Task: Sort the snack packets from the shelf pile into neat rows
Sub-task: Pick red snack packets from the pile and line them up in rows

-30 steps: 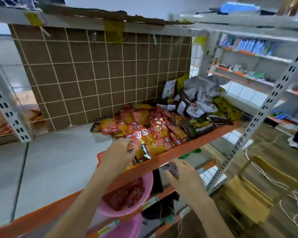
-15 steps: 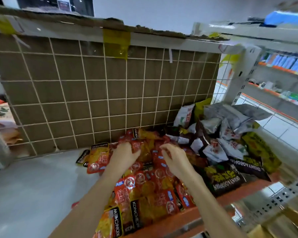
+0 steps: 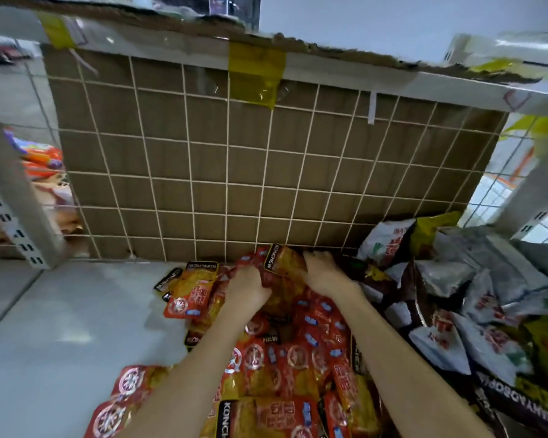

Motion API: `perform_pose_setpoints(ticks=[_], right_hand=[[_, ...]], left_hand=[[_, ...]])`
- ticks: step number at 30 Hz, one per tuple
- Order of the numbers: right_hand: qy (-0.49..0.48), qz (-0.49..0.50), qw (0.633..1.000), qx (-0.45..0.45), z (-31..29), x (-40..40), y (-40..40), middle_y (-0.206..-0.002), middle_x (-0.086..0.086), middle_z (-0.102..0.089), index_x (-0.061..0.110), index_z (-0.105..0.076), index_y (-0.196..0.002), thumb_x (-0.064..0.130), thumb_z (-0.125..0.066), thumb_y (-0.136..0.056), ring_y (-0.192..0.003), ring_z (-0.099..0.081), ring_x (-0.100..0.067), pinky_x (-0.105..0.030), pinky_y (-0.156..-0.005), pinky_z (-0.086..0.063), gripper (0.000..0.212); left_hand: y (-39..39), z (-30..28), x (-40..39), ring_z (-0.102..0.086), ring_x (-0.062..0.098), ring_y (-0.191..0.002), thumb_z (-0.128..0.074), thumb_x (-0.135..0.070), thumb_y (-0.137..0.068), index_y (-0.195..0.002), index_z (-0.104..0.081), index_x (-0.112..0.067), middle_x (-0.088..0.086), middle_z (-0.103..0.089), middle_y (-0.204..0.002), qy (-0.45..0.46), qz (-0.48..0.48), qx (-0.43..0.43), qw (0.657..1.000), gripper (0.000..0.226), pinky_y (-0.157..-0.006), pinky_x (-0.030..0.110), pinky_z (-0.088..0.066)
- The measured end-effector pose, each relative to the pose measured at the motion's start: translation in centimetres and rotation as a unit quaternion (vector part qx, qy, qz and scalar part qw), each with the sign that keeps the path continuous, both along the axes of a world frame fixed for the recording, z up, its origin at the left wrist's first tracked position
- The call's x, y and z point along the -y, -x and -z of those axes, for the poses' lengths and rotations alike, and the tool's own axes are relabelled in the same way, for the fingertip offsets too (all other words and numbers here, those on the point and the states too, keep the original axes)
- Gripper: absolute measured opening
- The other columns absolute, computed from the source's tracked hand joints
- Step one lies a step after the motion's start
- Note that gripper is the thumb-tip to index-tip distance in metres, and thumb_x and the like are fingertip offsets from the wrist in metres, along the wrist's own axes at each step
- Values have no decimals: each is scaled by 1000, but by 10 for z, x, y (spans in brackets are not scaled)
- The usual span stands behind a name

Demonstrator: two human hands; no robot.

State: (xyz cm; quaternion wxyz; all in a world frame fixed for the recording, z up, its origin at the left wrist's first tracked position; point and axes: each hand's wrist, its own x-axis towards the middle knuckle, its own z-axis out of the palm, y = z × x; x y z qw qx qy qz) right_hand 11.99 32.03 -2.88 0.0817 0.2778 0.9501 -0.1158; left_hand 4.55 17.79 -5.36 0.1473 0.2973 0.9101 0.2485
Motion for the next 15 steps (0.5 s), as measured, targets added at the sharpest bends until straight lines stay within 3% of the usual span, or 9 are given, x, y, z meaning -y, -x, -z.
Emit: perform_pose_setpoints(ticks=[5, 9, 12, 15], right_hand=[[-21, -8, 999, -38, -5, 4, -13, -136, -11, -41, 11, -40, -135, 39, -49, -96, -130, -31, -28, -41, -103, -34, 49], [-30, -45, 998, -42, -8, 6, -24, -133, -10, -45, 22, -33, -139, 44, -51, -93, -125, -39, -29, -41, -95, -39, 54], [-27, -66, 996, -59, -10, 6, -33, -128, -8, -45, 27, -31, -140, 39, -58, -89, -120, -43, -27, -40, -92, -43, 59], [42, -44, 988, -139, -14, 6, -38, -120, -7, -55, 22, -44, -133, 26, -66, -84, -110, -53, -24, -37, -88, -48, 53]], left_hand=[[2, 5, 5, -58, 25, -107, -64, -29, -83, -109, -62, -8, 9, -63, -111, -51, -10, 31, 998, 34, -87, 30, -44], [7, 4, 15, -58, 22, -106, -71, -33, -79, -115, -56, -9, 6, -61, -110, -126, -59, 105, 985, 46, -85, 27, -44], [7, 1, 25, -58, 19, -97, -70, -28, -83, -111, -48, -10, 4, -60, -104, -179, -97, 164, 965, 40, -75, 26, -44], [4, -6, 31, -57, 18, -98, -67, -25, -86, -112, -42, -16, 3, -58, -108, -238, -117, 203, 943, 37, -82, 31, -46]])
